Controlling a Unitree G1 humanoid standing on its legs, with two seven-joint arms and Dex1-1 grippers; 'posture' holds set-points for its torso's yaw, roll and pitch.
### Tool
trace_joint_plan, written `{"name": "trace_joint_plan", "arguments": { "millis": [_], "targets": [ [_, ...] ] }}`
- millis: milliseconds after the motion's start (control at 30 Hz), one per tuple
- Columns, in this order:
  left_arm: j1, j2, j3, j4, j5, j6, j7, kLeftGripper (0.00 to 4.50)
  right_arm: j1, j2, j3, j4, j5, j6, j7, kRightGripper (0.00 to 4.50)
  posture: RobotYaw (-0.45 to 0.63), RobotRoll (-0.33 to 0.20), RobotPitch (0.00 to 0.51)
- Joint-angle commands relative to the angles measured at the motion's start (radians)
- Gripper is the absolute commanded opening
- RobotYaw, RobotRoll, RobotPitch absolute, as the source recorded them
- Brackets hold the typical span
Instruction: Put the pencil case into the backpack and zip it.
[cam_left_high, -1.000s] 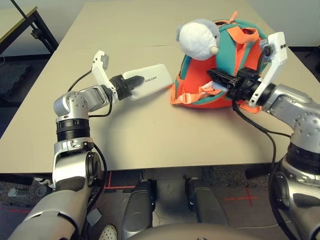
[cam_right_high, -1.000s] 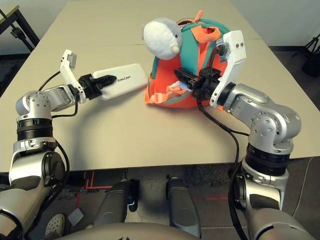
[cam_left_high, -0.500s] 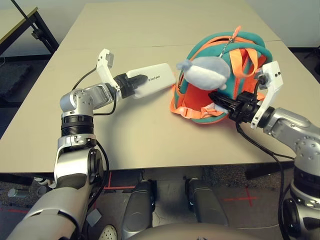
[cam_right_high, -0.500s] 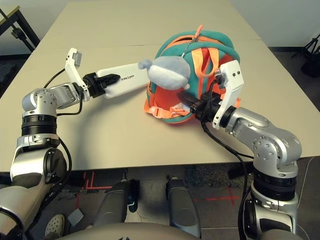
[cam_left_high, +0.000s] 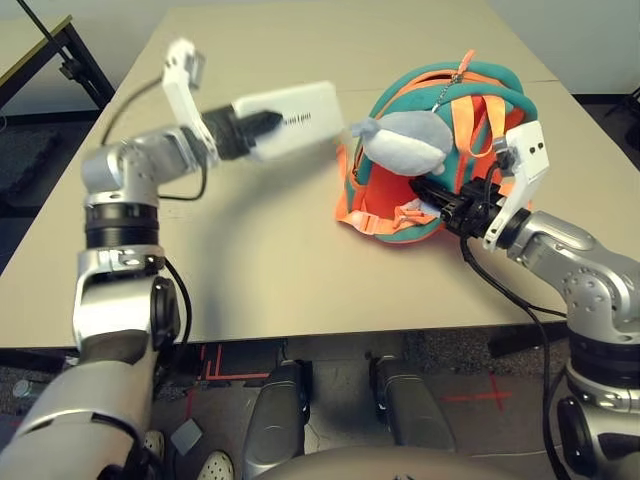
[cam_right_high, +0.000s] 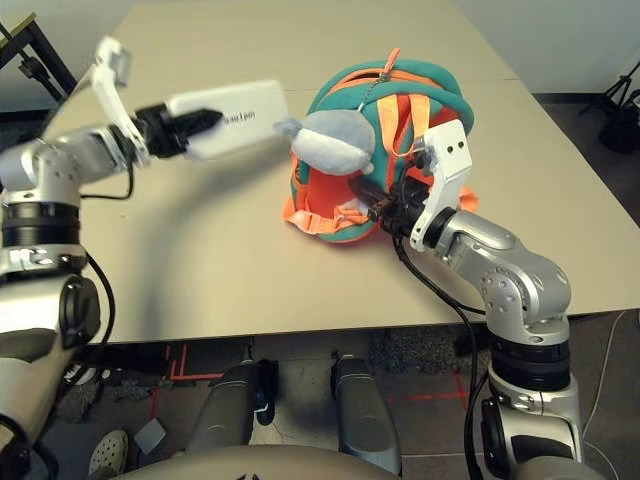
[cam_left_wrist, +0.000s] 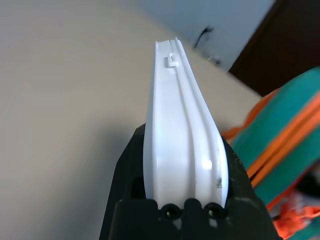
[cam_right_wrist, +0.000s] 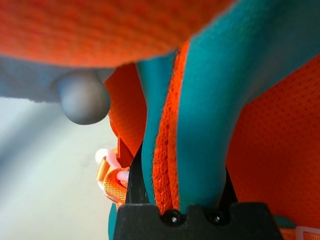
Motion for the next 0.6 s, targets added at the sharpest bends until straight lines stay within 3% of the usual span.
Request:
{"name": "trace_joint_plan", "arguments": {
  "millis": [33, 300, 600],
  "targets": [
    [-0.059, 0.039, -0.021, -0.054, -0.036, 0.027, -0.111, 1.19, 0.008, -0.005, 0.036, 0.036, -0.012, 0.007, 0.015, 0.29, -0.12, 0.0, 0.132],
    [-0.113, 0.07, -0.044, -0.137, -0.128, 0.155, -0.273, 1.19, 0.012, -0.004, 0.059, 0.062, -0.036, -0.016, 0.027, 0.29, -0.11, 0.0, 0.131],
    [-0.094, 0.09, -0.113, -0.129, -0.09, 0.146, -0.352, 1.19, 0.016, 0.001, 0.067, 0.068, -0.055, -0.031, 0.025, 0.29, -0.12, 0.0, 0.131]
  ]
}}
